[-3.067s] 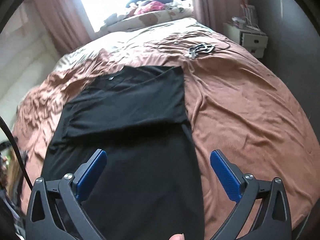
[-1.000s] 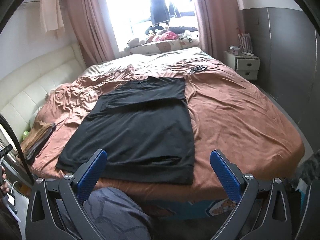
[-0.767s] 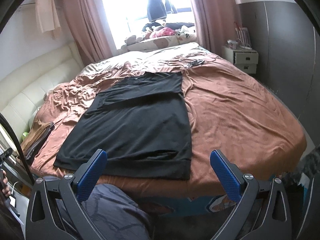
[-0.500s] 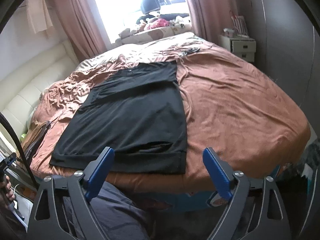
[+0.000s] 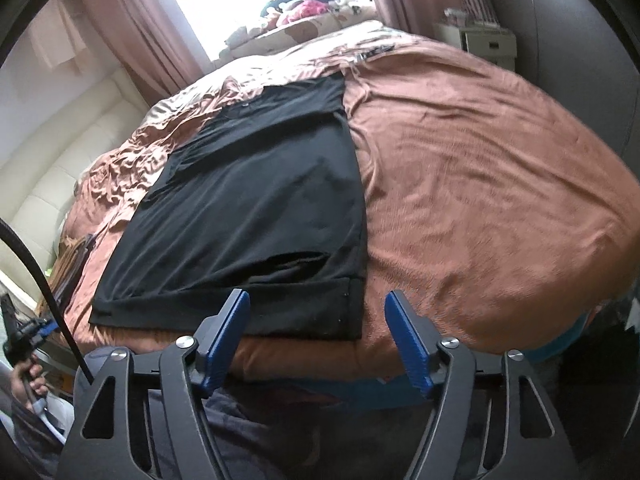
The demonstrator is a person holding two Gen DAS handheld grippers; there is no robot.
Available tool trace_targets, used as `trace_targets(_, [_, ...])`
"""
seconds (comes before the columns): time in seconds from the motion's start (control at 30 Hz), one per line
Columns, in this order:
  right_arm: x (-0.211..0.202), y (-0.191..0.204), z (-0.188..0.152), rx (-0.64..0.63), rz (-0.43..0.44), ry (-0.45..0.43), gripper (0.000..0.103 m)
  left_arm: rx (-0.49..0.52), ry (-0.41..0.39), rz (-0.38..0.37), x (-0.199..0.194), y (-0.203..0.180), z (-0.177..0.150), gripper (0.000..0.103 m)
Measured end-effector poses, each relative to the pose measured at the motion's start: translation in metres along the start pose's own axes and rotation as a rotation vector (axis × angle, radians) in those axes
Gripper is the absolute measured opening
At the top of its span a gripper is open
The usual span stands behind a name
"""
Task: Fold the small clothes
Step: 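Lower both open grippers to the hem of the black shirt, then close both grippers on the shirt hem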
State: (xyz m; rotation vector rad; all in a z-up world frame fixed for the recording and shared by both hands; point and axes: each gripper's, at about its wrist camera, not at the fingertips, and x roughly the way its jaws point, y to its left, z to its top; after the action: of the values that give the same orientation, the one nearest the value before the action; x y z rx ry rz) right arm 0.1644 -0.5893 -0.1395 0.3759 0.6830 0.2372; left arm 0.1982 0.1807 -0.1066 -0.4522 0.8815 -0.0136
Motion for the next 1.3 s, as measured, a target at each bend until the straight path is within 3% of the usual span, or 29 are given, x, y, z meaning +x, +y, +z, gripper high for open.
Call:
trace_targets(0.13, [0.019,-0.009,0.001,0.029,0.022,0.034,0.058,-0.006,0.029,-0.009,0.017,-0.003,0.005,0.045])
trace_targets(0.43, [0.052,-0.029,0.0,0.095,0.087,0.086,0.057,0.015,0.097,-0.057,0.057,-0.016,0.013,0.045])
trace_targets(0.7, [0.077,-0.035,-0.001,0.107,0.102,0.115,0.057,0.032,0.14,-0.045,0.082,-0.019,0.02,0.045])
trace_targets(0.83, [0.092,-0.031,0.002,0.112,0.133,0.12,0.047,0.042,0.166,-0.039,0.093,-0.02,0.024,0.045])
trace_targets(1.07, [0.108,-0.035,0.007,0.146,0.167,0.114,0.047,0.06,0.186,-0.025,0.112,-0.023,0.033,0.045])
trace_targets(1.17, [0.113,-0.038,0.006,0.161,0.176,0.113,0.041,0.009,0.193,-0.041,0.118,-0.02,0.036,0.036])
trace_targets(1.2, [0.113,-0.042,0.005,0.18,0.181,0.113,0.036,-0.013,0.198,-0.04,0.121,-0.018,0.037,0.028])
trace_targets(1.3, [0.115,-0.05,0.006,0.236,0.204,0.121,0.027,-0.042,0.202,-0.049,0.123,-0.016,0.038,0.025])
